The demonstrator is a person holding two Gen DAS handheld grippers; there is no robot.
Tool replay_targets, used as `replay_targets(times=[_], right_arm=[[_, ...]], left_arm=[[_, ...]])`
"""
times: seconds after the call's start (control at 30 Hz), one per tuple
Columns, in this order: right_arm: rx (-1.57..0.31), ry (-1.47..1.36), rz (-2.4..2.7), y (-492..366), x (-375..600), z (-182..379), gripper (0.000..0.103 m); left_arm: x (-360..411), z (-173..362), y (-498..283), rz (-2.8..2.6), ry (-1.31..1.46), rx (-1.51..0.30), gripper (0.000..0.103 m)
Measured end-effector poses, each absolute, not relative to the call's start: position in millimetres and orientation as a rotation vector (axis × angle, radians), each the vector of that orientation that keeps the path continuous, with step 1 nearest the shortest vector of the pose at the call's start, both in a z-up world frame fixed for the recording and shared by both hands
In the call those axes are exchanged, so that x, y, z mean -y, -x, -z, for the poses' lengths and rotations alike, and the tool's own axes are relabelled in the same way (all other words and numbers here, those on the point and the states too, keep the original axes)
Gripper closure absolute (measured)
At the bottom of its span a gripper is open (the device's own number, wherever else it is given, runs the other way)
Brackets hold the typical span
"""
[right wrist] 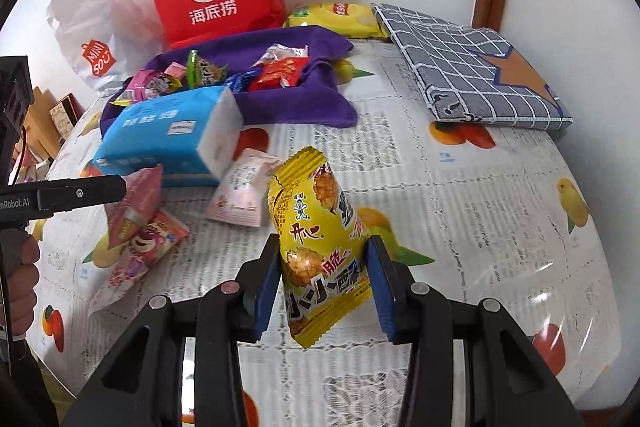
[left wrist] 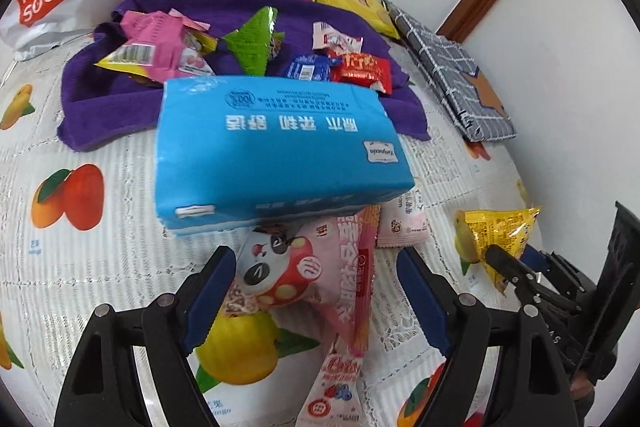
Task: Organize snacks
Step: 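Grasp the pink panda bag with the left tool while the right tool lifts the yellow bag, then carry the pink panda bag toward the towel with the left tool while the right carries the yellow bag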
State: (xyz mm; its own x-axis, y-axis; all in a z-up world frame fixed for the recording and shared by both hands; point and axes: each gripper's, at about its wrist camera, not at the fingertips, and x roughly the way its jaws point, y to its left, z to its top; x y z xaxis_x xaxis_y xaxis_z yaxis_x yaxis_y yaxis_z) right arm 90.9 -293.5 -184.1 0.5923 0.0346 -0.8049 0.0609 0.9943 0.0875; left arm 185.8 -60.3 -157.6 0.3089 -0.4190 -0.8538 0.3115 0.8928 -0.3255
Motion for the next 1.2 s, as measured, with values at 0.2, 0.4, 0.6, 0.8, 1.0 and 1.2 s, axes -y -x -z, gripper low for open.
replay_targets(times=[0.2, 0.4, 0.6, 0.8, 1.0, 1.2], right_arm=[[-0.948, -0.119, 0.017, -93, 302, 192, 0.061], [-0.956, -0.124, 0.011, -95, 304, 197, 0.061], [-0.955, -0.119, 0.008, -95, 302, 197, 0.061], [-0.936, -0.118, 0.005, -92, 298, 188, 0.061], [-0.903, -0.103, 0.003, -86, 290, 171, 0.061], [-0.876, -0.096, 0.017, -85, 281, 153, 0.061]], left_arm=[[69, 168, -188, 0.447, 0.047, -1.176, 0.019], [68, 182, -191, 0.412, 0.051, -1.217, 0.021], [62, 179, -191, 0.435, 0.076, -1.211, 0.035], [54, 165, -183, 0.443, 0.091, -1.174, 0.035], [46, 145, -174, 0.449, 0.1, -1.135, 0.035], [36, 125, -167, 0.466, 0.1, -1.096, 0.035]])
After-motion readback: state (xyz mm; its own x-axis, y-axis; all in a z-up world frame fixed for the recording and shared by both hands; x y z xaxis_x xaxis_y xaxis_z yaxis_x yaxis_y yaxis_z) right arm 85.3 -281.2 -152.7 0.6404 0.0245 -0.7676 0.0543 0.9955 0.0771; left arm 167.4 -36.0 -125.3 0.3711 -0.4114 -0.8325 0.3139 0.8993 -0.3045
